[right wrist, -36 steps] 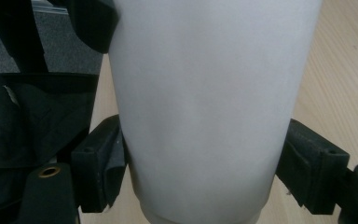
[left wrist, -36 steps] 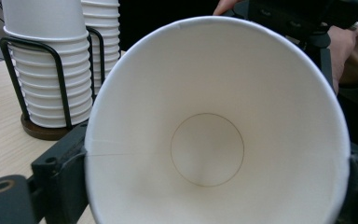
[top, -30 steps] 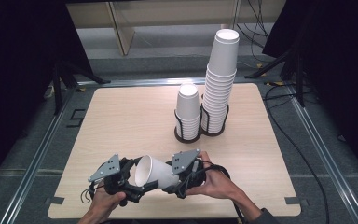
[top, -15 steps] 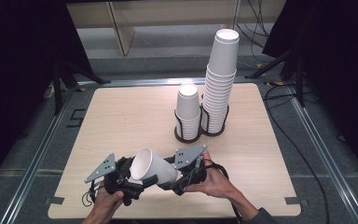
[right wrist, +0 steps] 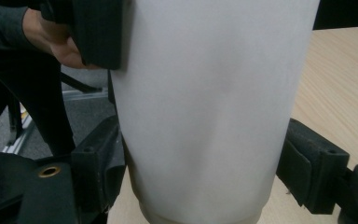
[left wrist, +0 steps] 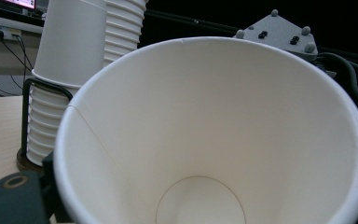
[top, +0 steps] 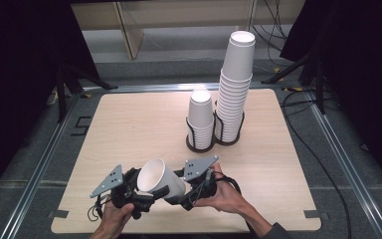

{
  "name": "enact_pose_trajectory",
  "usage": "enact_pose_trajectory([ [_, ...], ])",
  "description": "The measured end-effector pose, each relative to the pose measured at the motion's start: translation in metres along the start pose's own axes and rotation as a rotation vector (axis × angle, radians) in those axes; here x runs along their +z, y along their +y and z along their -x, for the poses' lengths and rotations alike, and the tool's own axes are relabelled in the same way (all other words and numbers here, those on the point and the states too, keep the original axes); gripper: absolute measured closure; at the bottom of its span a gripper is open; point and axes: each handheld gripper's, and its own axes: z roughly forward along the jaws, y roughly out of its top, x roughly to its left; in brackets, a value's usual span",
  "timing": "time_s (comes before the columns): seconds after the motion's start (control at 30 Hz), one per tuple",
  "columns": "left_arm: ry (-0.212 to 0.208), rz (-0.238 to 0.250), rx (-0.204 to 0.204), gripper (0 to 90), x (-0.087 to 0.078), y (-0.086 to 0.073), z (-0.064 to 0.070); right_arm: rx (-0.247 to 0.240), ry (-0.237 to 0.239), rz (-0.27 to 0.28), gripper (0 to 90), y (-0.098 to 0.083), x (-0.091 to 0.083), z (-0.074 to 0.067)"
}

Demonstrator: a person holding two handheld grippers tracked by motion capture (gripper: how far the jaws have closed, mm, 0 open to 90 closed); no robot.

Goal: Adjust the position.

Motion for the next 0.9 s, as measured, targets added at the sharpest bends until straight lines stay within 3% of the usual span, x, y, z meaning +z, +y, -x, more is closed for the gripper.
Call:
enact_pose_trajectory([
  [0.1, 0.002, -0.007, 0.012, 13.1, 0.000, 0.000, 0.000, 0.007, 0.001, 0.006, 22.6, -0.002, 0.000, 0.002],
  [0.17, 0.013, -0.010, 0.022, 13.2, -0.001, 0.001, 0.001, 0.038, 0.008, 0.001, 19.8, -0.004, -0.001, 0.003],
  [0.23, 0.034, -0.017, 0.029, 13.3, -0.002, 0.004, -0.001, 0.055, -0.018, -0.004, 16.7, -0.007, -0.005, 0.004],
  [0.57, 0.194, -0.097, 0.073, 13.5, -0.008, 0.004, -0.017, 0.141, -0.141, -0.030, 18.6, -0.035, -0.037, 0.014],
  [0.6, 0.203, -0.086, 0.080, 13.5, -0.007, 0.004, -0.018, 0.146, -0.152, -0.034, 18.7, -0.037, -0.039, 0.015],
  [0.73, 0.258, -0.125, 0.111, 13.5, -0.008, 0.006, -0.024, 0.160, -0.179, -0.048, 19.4, -0.045, -0.044, 0.017],
  [0.9, 0.311, -0.150, 0.112, 13.5, -0.009, 0.008, -0.034, 0.169, -0.232, -0.084, 20.3, -0.052, -0.049, 0.018],
])
